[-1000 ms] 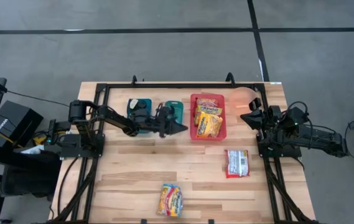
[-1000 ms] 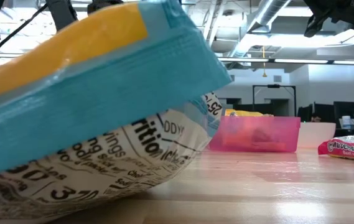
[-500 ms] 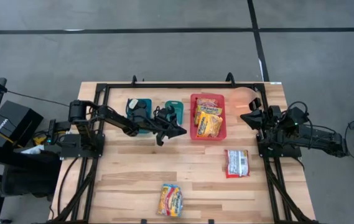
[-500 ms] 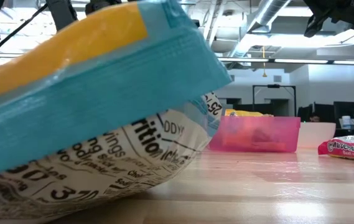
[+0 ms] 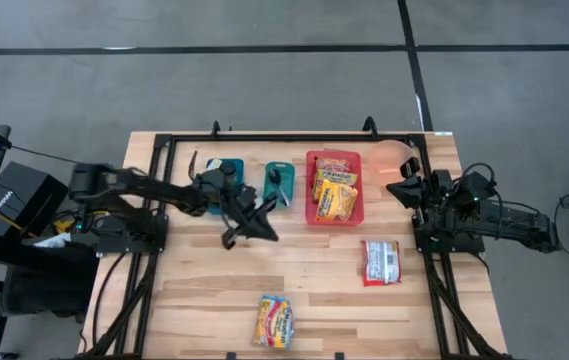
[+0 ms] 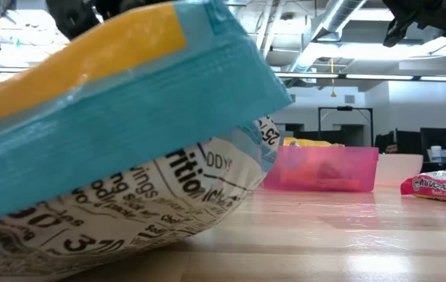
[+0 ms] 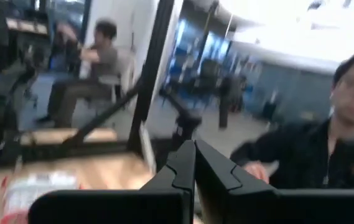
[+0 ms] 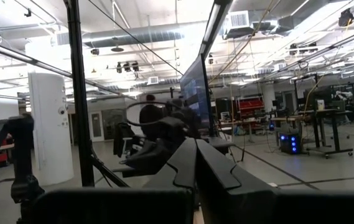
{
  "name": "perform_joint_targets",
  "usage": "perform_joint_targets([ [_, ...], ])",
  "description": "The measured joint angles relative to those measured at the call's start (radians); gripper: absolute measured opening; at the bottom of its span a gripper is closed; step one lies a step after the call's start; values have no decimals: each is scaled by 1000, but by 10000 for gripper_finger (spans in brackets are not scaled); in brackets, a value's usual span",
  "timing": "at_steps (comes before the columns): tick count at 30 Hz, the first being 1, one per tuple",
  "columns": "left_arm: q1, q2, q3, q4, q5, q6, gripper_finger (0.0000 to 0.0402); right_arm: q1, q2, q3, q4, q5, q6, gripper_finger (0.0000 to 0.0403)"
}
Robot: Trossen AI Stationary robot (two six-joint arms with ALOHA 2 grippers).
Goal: Pick & Place Food Item
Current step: Put the light blue noodle pack into the red bin
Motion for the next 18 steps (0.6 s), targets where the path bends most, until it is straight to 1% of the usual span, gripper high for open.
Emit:
perform_joint_targets([
  [2, -26, -87, 1, -213, -25, 94, 1, 0, 0, 0, 0, 0, 0, 1],
  [4, -60, -166, 1, -404, -81, 170, 1, 0, 0, 0, 0, 0, 0, 1],
  [7, -117, -263, 1, -594, -182, 207, 1, 0, 0, 0, 0, 0, 0, 1],
  [9, -153, -304, 1, -658, -234, 218, 1, 0, 0, 0, 0, 0, 0, 1],
  [12, -203, -332, 1, -692, -284, 248, 1, 0, 0, 0, 0, 0, 0, 1],
  [16, -242, -320, 1, -711, -351, 252, 1, 0, 0, 0, 0, 0, 0, 1],
  [18, -257, -303, 13, -765, -408, 252, 1, 0, 0, 0, 0, 0, 0, 1],
])
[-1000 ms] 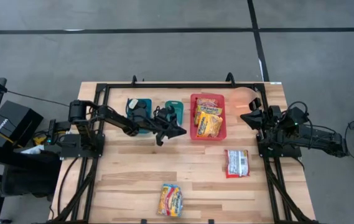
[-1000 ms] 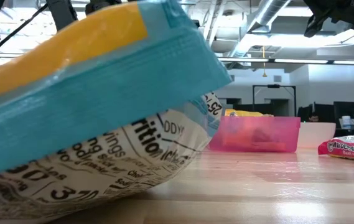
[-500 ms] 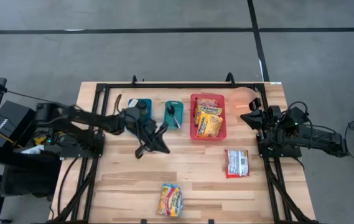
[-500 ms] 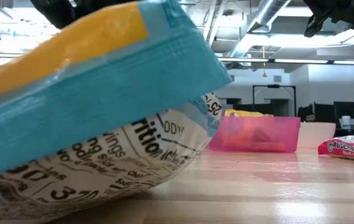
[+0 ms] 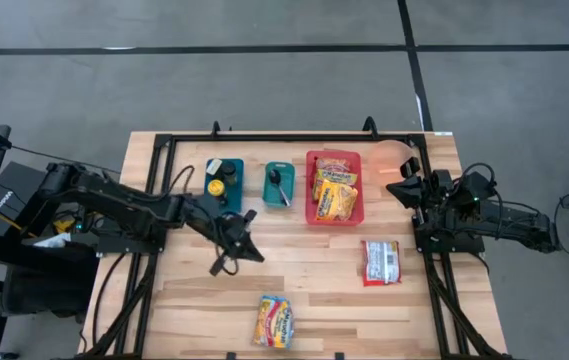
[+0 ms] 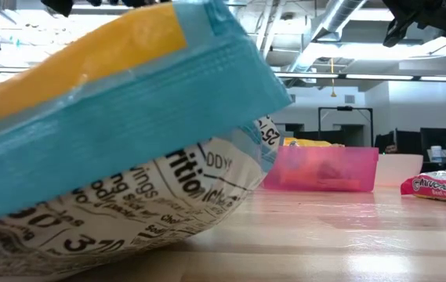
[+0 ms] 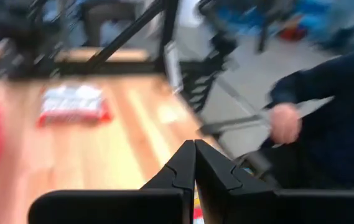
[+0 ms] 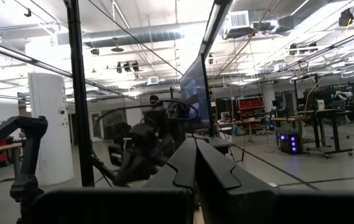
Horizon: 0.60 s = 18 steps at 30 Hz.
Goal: Pick & Place Food Item
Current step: Put the light blue noodle pack into the red bin
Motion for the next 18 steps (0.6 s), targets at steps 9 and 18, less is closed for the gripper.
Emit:
perform_joint_targets([
  [9, -67, 214, 94, -113, -91, 0, 1, 0, 0, 0, 0, 0, 0, 1],
  [18, -79, 390, 153, -100, -91, 49, 2, 0, 0, 0, 0, 0, 0, 1],
])
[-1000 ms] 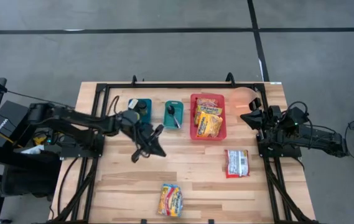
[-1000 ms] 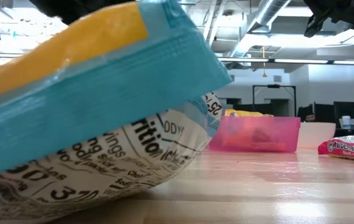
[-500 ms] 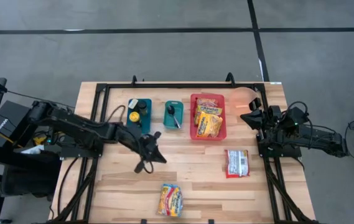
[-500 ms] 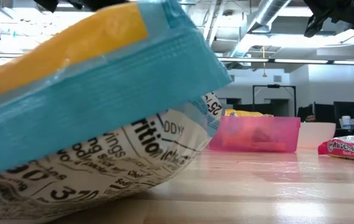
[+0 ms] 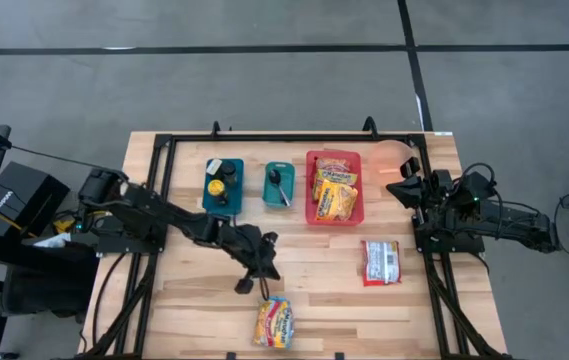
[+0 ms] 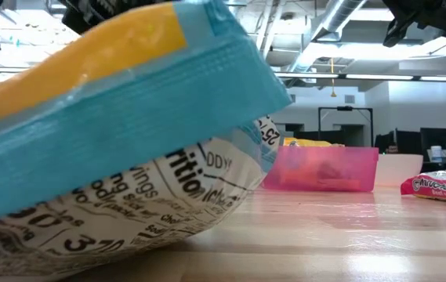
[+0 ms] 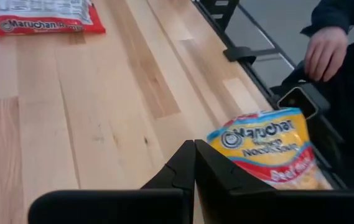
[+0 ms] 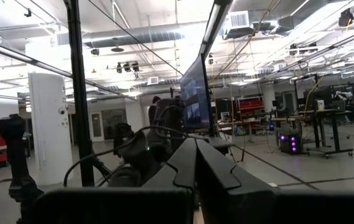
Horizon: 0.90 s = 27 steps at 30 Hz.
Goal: Pick & Place Food Item
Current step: Put the light blue noodle pack into the red bin
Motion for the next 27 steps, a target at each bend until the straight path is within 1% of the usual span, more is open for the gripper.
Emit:
perform_joint_targets([
  [7, 0, 113, 66, 14, 1, 37, 2, 0, 0, 0, -1, 0, 0, 1],
  [10, 1, 150, 71, 16, 31, 51, 2, 0, 0, 0, -1, 0, 0, 1],
  [15, 1, 174, 71, 22, 51, 56, 2, 0, 0, 0, -1, 0, 0, 1],
  [17, 1, 174, 71, 36, 51, 60, 8, 0, 0, 0, -1, 0, 0, 1],
  [20, 0, 174, 71, 77, 50, 85, 36, 0, 0, 0, -1, 0, 0, 1],
  [23, -1, 173, 72, 126, 51, 83, 80, 0, 0, 0, -1, 0, 0, 1],
  [27, -6, 173, 72, 124, 54, 79, 139, 0, 0, 0, -1, 0, 0, 1],
])
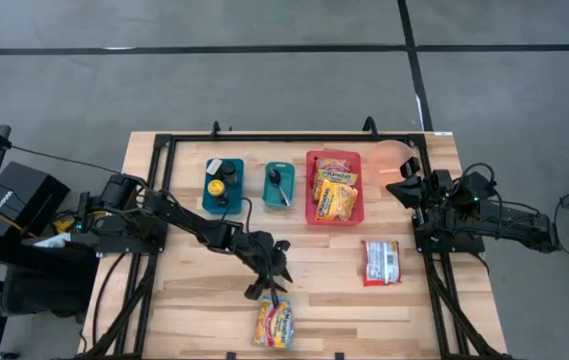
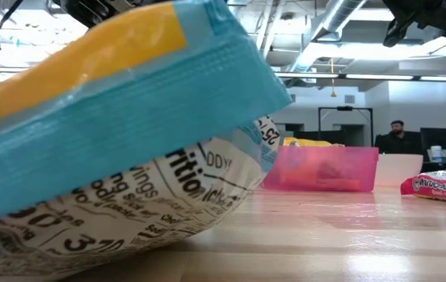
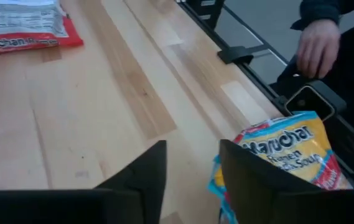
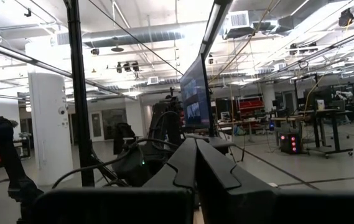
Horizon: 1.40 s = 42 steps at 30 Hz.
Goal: Pick & Place Food Item
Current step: Put the light blue noodle pack into the red bin
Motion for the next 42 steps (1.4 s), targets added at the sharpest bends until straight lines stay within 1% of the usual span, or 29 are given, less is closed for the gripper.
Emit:
perform_joint_targets([
  [4, -13, 0, 0, 11, 17, -1, 172, 0, 0, 0, 0, 0, 0, 1],
  [8, -23, 11, 0, 25, 20, -1, 182, 0, 0, 0, 0, 0, 0, 1],
  [10, -27, 34, 0, 35, 21, -1, 183, 0, 0, 0, 0, 0, 0, 1],
  [14, -24, 104, -1, 134, 21, -1, 183, 0, 0, 0, -1, 0, 0, 1],
  [16, -16, 120, 0, 156, 26, -2, 181, 0, 0, 0, -5, 0, 0, 1],
  [20, -3, 117, -1, 158, 111, -53, 173, 0, 0, 0, -7, 0, 0, 1],
  [22, -2, 116, 0, 153, 135, -69, 170, 0, 0, 0, -7, 0, 0, 1],
  [25, -4, 136, 0, 133, 137, -72, 168, 0, 0, 0, -7, 0, 0, 1],
  [30, -4, 174, -1, 149, 136, -77, 173, 0, 0, 0, -15, 0, 0, 1],
  [42, -5, 175, -1, 164, 136, -77, 176, 0, 0, 0, -15, 0, 0, 1],
])
